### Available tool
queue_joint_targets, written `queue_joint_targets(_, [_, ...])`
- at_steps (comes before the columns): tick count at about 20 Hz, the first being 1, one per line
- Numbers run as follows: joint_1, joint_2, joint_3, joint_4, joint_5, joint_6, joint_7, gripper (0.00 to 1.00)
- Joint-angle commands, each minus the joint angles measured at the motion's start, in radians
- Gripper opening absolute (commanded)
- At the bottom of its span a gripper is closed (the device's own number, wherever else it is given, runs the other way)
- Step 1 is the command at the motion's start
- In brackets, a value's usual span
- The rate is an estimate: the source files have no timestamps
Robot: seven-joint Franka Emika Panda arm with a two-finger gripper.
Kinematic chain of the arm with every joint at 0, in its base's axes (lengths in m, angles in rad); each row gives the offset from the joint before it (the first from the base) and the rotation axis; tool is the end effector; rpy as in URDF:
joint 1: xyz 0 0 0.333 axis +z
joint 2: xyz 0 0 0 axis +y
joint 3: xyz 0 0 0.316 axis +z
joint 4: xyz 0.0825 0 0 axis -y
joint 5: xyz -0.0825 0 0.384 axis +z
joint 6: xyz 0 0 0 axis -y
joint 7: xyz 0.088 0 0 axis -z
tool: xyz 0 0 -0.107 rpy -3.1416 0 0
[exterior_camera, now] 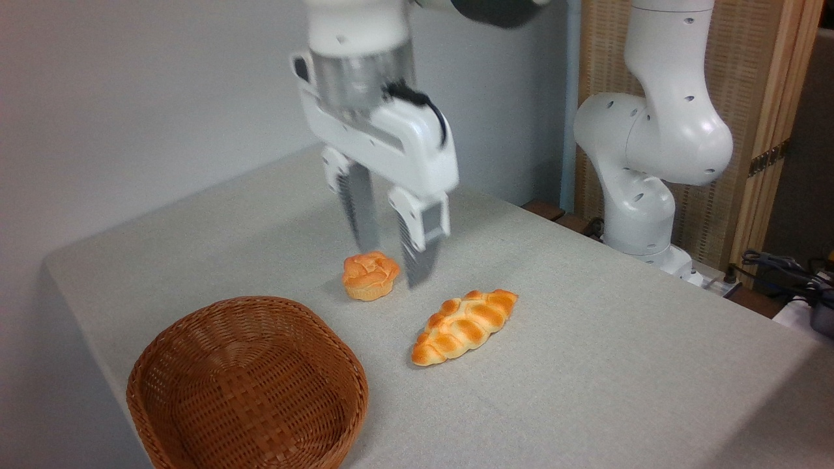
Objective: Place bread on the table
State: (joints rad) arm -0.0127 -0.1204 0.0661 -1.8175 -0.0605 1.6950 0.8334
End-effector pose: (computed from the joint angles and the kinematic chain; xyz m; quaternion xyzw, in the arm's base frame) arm 0.5226 0.0239 0.5830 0.9257 -0.3767 0.0135 0.0312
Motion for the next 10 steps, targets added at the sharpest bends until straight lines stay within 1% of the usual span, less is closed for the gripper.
queue_joint_targets(1, [0.002, 0.018, -0.098, 0.104, -0.007, -0.032, -0.128, 1.0])
queue_joint_targets(4, [0.005, 0.025, -0.108, 0.153, -0.012, -0.069, -0.126, 1.0])
queue_joint_targets(7, [0.005, 0.034, -0.124, 0.156, -0.01, -0.071, -0.138, 1.0])
queue_joint_targets(10, [0.003, 0.044, -0.124, 0.158, -0.007, -0.071, -0.163, 1.0])
